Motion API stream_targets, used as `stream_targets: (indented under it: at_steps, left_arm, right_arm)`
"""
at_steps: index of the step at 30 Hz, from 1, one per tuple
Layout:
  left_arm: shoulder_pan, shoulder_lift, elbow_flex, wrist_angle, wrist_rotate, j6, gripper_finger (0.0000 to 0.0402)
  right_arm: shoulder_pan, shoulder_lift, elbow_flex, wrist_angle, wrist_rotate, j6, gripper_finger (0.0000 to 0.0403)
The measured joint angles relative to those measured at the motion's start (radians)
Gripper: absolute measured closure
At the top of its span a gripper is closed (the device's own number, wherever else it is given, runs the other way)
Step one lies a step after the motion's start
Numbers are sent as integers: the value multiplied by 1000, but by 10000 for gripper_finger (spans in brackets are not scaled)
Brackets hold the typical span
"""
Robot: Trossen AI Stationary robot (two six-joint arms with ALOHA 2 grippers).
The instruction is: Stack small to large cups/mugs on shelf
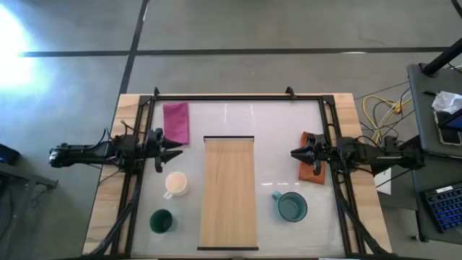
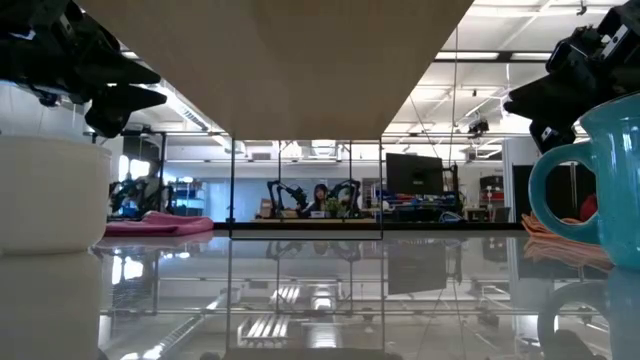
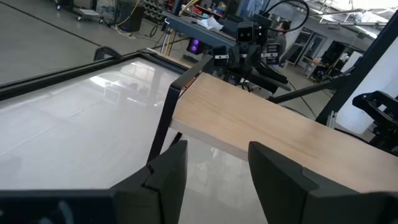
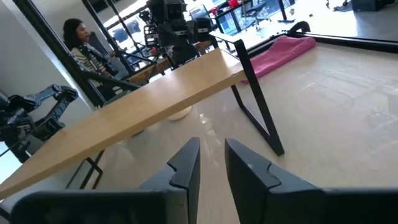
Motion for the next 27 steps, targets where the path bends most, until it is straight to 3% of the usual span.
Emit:
stream_targets:
  at_steps: [5, 8, 11, 14, 17, 20, 25, 27]
  left_arm:
    - [0, 0, 0, 0, 0, 0, 245]
    - [0, 0, 0, 0, 0, 0, 245]
    - [0, 0, 0, 0, 0, 0, 245]
    - [0, 0, 0, 0, 0, 0, 245]
    - [0, 0, 0, 0, 0, 0, 245]
    - [0, 0, 0, 0, 0, 0, 245]
    - [0, 0, 0, 0, 0, 0, 245]
    - [0, 0, 0, 1, 0, -1, 245]
  right_arm:
    - [0, 0, 0, 1, 2, -14, 335]
    - [0, 0, 0, 18, 63, -157, 335]
    - [0, 0, 0, 64, 96, -190, 335]
    - [0, 1, 0, 109, 97, -101, 335]
    - [0, 1, 0, 203, 122, 129, 335]
    - [-1, 16, 0, 351, 243, 194, 335]
    - [0, 96, 3, 865, 132, 78, 335]
    - [0, 158, 12, 1026, 138, 15, 335]
